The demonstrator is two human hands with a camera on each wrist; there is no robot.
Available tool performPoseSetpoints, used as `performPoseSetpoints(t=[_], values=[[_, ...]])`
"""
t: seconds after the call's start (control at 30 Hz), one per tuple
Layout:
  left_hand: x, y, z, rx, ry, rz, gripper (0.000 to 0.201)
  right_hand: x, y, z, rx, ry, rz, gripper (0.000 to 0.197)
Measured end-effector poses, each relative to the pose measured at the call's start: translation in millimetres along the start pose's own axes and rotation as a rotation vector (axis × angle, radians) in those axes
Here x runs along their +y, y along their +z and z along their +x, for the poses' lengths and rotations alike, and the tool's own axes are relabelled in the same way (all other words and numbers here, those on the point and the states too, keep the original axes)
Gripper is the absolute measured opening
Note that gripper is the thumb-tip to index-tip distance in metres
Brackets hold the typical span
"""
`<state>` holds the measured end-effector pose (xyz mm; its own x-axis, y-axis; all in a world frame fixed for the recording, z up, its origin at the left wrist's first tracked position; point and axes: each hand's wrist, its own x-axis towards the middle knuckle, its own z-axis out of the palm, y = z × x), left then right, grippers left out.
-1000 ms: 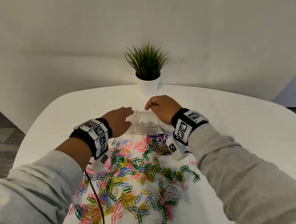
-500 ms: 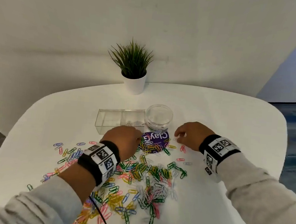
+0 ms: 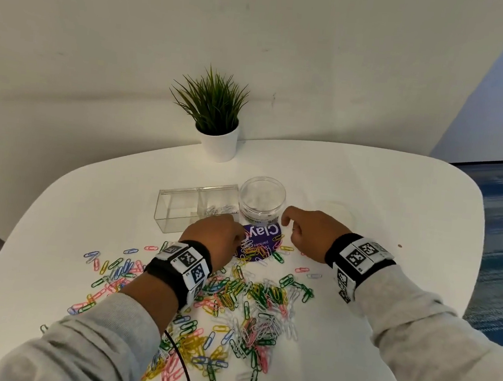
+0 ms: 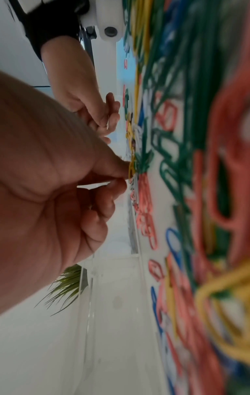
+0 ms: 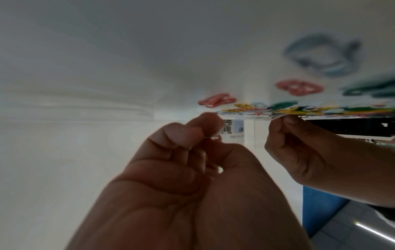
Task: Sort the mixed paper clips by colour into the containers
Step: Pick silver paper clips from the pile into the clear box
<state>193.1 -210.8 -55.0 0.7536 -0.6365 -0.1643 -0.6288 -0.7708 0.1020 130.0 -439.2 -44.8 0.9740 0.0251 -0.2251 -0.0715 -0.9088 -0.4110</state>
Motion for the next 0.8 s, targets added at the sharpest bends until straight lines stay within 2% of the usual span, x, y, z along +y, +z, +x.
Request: performPoseSetpoints(t=[0.1, 0.2, 0.3, 0.37, 0.47, 0.5, 0.63, 0.7, 0.8], values=[[-0.2, 2.8, -4.2, 0.056, -0.012, -0.041, 0.013, -8.4, 0.6, -0.1, -0.061, -0.047, -0.039, 0.015], [-1.6, 3.6, -8.5, 0.156, -0.007, -0.073, 0.016, -23.6, 8.4, -6.2, -0.115, -0.112, -0.023, 0.011], [0.1, -0.1, -11.1, 0.147, -0.014, -0.063, 0.015, -37.2, 21.7, -6.7, -0.116, -0.195, -0.114, 0.014], [2.0, -2.2, -12.1, 0.141, -0.009, -0.061, 0.013, -40.6, 25.5, -2.3, -0.109, -0.188, -0.186, 0.021], [0.4, 1.4, -11.1, 0.164, 0.044, -0.12, 0.009, -40.1, 26.9, 1.8, -0.102, -0.18, -0.195, 0.018], [-0.7, 3.6, -10.1, 0.167, 0.071, -0.131, 0.013, -39.0, 27.7, 2.0, -0.099, -0.183, -0.184, 0.017], [-0.7, 8.5, -6.0, 0.076, 0.102, -0.085, 0.033, -35.5, 25.9, -0.7, -0.106, -0.159, -0.087, 0.01], [0.3, 7.8, -5.6, 0.061, 0.103, -0.045, 0.032, -32.7, 20.0, -2.7, -0.059, -0.126, 0.033, 0.006], [2.4, 5.7, -7.7, 0.067, 0.125, -0.047, 0.025, -26.5, 7.1, -5.8, 0.065, -0.044, 0.341, 0.009]])
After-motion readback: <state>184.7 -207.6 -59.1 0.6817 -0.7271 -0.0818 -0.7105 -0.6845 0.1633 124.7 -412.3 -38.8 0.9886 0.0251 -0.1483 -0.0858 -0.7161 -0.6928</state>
